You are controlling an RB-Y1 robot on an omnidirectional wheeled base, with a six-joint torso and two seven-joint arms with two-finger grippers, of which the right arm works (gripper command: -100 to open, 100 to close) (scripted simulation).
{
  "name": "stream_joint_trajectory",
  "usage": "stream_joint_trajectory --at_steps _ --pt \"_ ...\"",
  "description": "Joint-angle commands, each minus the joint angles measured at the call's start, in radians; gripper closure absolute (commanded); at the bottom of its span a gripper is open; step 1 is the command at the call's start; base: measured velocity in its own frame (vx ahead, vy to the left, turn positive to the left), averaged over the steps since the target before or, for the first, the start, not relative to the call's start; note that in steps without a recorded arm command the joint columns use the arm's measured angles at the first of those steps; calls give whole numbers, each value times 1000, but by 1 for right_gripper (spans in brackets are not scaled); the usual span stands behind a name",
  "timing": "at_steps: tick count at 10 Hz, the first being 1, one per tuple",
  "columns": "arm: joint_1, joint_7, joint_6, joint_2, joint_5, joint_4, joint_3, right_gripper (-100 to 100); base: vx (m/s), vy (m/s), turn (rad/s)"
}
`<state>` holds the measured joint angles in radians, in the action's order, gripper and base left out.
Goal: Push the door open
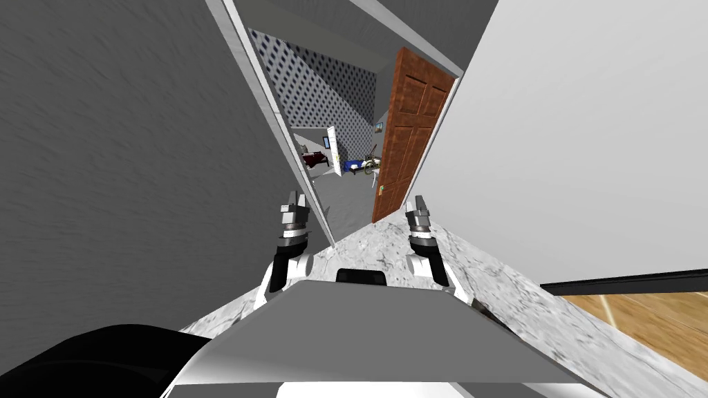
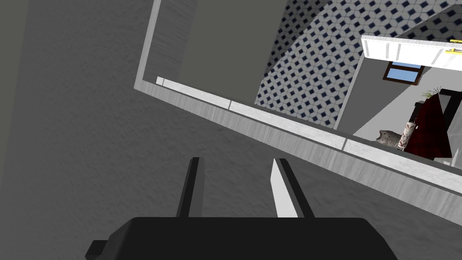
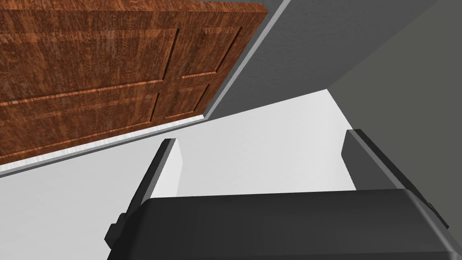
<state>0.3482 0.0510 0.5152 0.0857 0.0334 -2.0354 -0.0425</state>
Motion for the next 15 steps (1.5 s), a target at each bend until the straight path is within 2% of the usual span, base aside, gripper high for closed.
stream_joint_trajectory --at_steps 1,15 --pt "-12 0 6 2 -2 33 -6 -100 82 -64 46" --pt "-131 -8 70 15 -21 364 -54 -100 88 -87 52"
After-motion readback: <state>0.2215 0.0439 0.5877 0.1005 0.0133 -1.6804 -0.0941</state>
